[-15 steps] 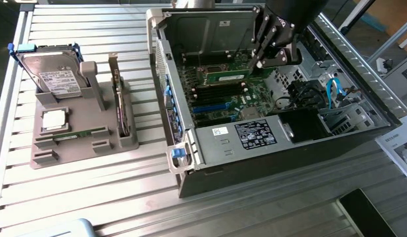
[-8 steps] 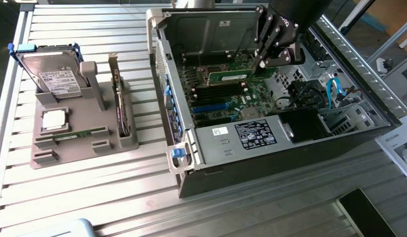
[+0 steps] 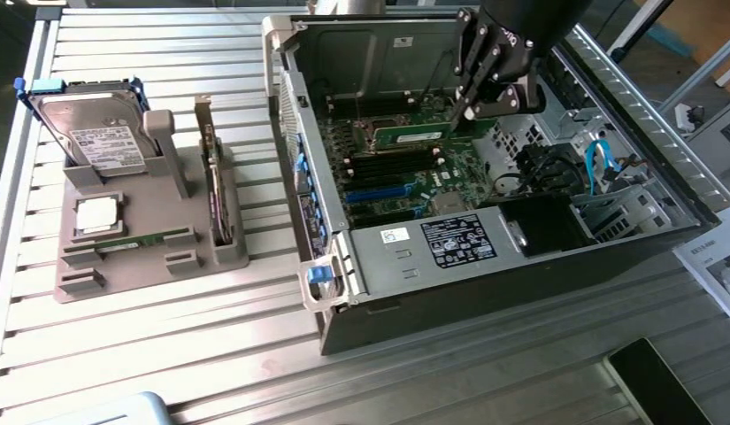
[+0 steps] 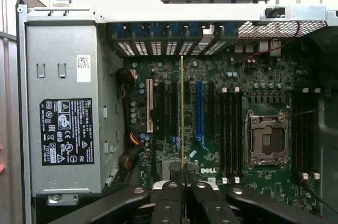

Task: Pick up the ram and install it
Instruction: 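Pick up the ram and move it above insertion slot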

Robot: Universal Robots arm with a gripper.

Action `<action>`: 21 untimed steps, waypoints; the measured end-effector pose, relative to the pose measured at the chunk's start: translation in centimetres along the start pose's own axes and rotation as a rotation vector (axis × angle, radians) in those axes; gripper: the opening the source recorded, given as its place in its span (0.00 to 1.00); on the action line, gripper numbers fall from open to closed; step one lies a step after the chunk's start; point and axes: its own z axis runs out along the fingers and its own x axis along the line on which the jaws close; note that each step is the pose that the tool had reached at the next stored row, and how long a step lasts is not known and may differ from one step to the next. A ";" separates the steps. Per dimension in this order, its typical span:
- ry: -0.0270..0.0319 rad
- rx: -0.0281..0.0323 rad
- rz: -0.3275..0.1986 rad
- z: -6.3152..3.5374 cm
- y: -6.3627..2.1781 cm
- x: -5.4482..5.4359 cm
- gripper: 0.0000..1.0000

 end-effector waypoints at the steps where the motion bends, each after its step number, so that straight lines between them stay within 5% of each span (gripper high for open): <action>1: 0.0000 0.0000 0.000 0.01 0.00 -0.1 0.12; 21: -0.0005 0.0000 0.000 0.32 0.05 -2.6 0.12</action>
